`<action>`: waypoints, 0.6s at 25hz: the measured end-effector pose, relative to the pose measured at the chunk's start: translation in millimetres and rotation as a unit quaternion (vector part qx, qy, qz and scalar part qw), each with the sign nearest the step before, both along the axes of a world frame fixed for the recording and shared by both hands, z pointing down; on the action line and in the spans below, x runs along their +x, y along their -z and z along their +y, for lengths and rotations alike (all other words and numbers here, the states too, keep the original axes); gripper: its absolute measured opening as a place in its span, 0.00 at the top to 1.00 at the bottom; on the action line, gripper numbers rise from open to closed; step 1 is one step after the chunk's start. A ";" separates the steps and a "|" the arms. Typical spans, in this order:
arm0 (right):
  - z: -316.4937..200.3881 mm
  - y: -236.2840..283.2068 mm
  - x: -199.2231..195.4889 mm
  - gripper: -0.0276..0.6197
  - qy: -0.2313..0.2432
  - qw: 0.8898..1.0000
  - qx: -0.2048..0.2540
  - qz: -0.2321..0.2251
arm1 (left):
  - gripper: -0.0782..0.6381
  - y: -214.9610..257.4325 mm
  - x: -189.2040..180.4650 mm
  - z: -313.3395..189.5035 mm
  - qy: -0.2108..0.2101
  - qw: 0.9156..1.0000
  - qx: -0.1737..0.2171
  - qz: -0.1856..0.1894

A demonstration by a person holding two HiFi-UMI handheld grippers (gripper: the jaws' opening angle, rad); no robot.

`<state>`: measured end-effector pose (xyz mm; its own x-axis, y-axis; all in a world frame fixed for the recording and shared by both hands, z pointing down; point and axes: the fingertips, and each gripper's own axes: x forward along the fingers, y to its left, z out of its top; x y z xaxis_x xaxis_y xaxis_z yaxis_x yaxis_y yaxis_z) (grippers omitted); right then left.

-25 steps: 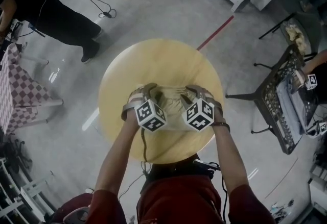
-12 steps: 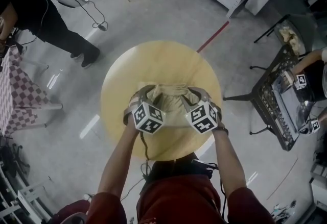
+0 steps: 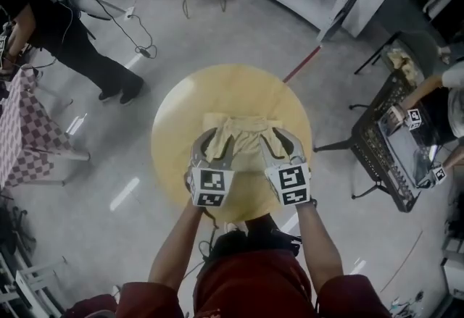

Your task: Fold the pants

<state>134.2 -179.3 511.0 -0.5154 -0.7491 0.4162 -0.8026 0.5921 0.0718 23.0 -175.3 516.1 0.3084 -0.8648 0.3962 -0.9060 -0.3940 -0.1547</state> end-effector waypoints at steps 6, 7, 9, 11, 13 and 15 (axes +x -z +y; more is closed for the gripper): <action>37.1 55.3 0.9 0.75 -0.032 0.996 0.071 -0.033 | 0.64 58.2 -5.9 41.7 0.022 0.994 0.095 0.059; 43.5 63.1 0.5 0.75 -0.036 0.995 0.081 -0.038 | 0.64 67.7 -9.0 49.0 0.028 0.992 0.108 0.062; 57.5 80.2 0.0 0.75 -0.046 0.992 0.103 -0.052 | 0.64 87.9 -16.1 64.3 0.043 0.987 0.138 0.066; 72.4 97.2 1.4 0.75 -0.055 0.989 0.120 -0.069 | 0.64 105.4 -20.1 80.9 0.052 0.982 0.168 0.064; 87.9 111.2 2.1 0.75 -0.052 0.987 0.129 -0.085 | 0.65 120.7 -19.4 97.9 0.054 0.977 0.194 0.069; 102.4 123.1 0.3 0.75 -0.042 0.985 0.137 -0.093 | 0.66 132.2 -18.8 113.2 0.056 0.973 0.212 0.076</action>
<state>134.5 -76.9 388.0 -0.4943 -0.8639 0.0968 -0.8627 0.5012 0.0675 4.3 -62.1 383.9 0.2308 -0.9719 -0.0460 -0.9645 -0.2223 -0.1426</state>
